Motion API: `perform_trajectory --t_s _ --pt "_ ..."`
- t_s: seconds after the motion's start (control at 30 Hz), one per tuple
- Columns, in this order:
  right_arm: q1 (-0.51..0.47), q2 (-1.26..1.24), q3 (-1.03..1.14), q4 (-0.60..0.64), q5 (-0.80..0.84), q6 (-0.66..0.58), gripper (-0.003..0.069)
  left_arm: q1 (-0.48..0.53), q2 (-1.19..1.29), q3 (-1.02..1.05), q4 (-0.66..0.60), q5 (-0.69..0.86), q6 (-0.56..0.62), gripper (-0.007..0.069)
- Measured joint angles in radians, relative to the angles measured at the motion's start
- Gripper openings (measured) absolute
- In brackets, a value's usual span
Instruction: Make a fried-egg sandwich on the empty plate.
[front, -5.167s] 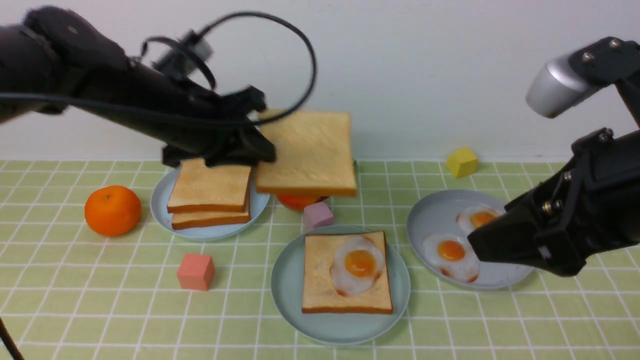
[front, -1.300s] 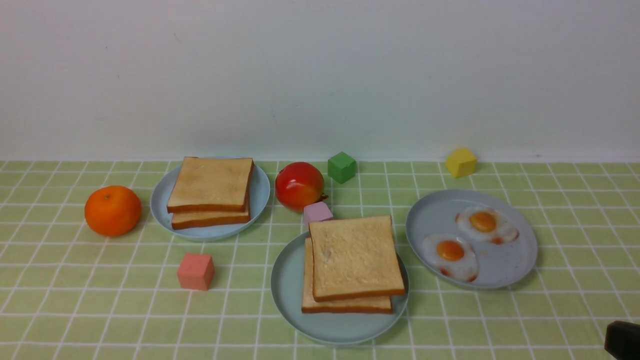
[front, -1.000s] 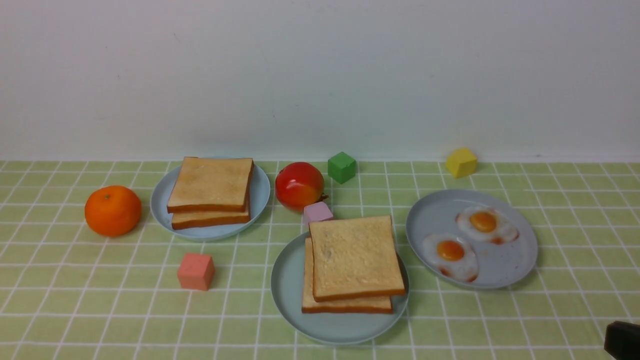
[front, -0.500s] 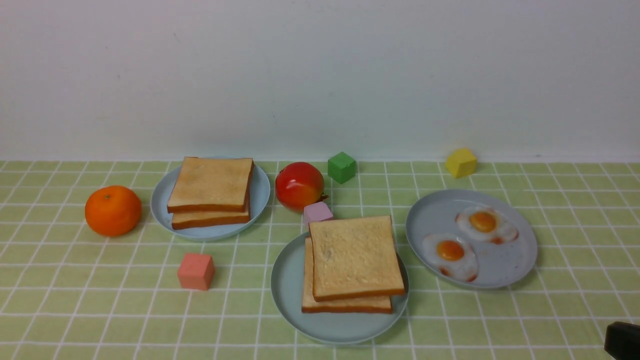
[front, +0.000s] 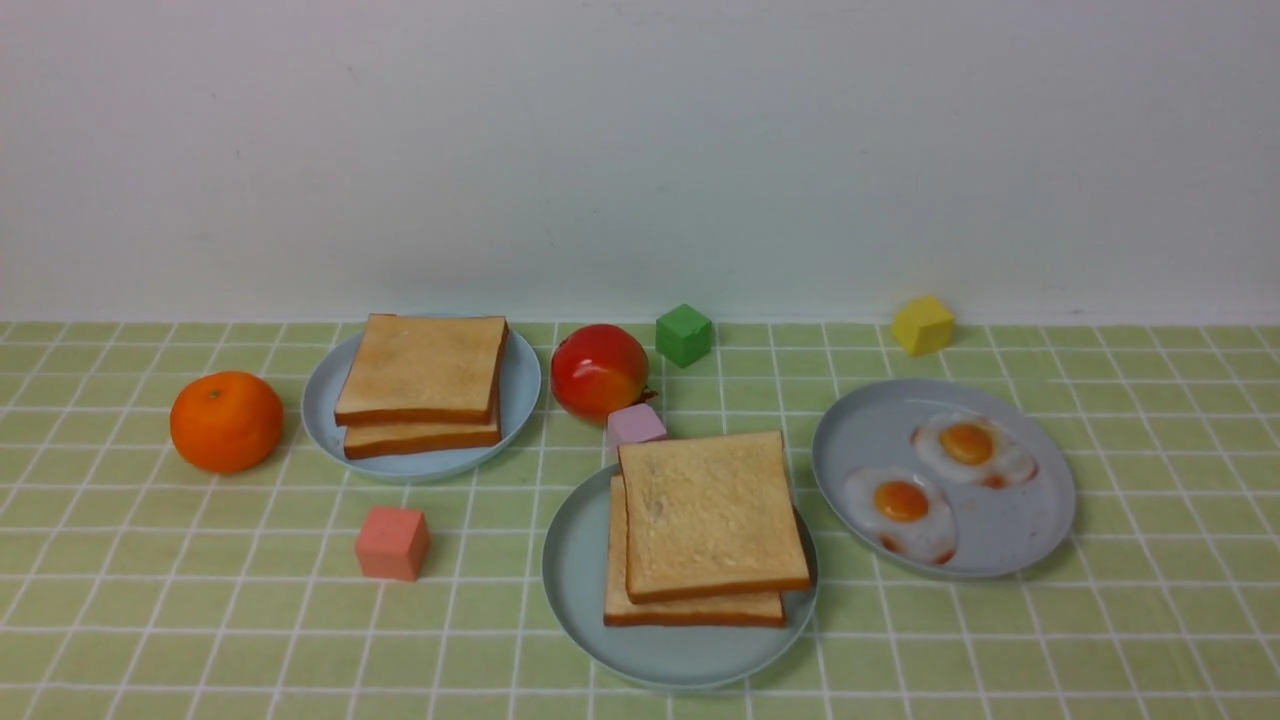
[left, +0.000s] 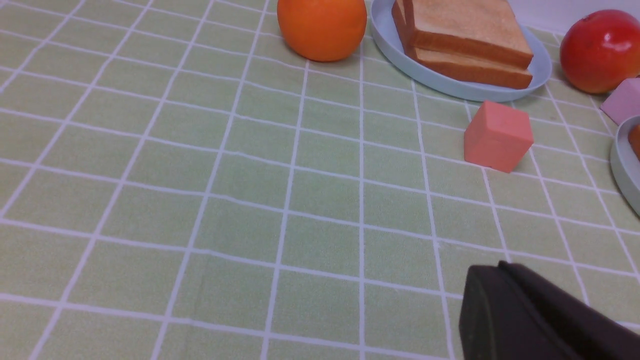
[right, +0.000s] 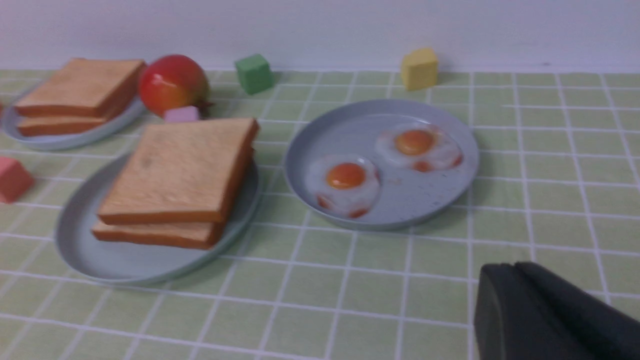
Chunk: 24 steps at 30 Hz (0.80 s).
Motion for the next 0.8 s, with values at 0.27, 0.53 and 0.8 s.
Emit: perform_trajectory --t_s 0.27,0.53,0.8 --pt "-0.054 -0.157 0.249 -0.003 -0.069 -0.001 0.0045 0.000 0.000 0.000 0.000 -0.001 0.000 0.0014" --pt "-0.054 -0.159 0.255 0.004 -0.100 -0.001 0.0055 0.000 0.000 0.000 -0.002 0.000 0.000 0.0018" --pt "-0.054 -0.159 0.255 0.004 -0.100 -0.001 0.0065 0.000 0.000 0.000 -0.002 0.000 0.000 0.0022"
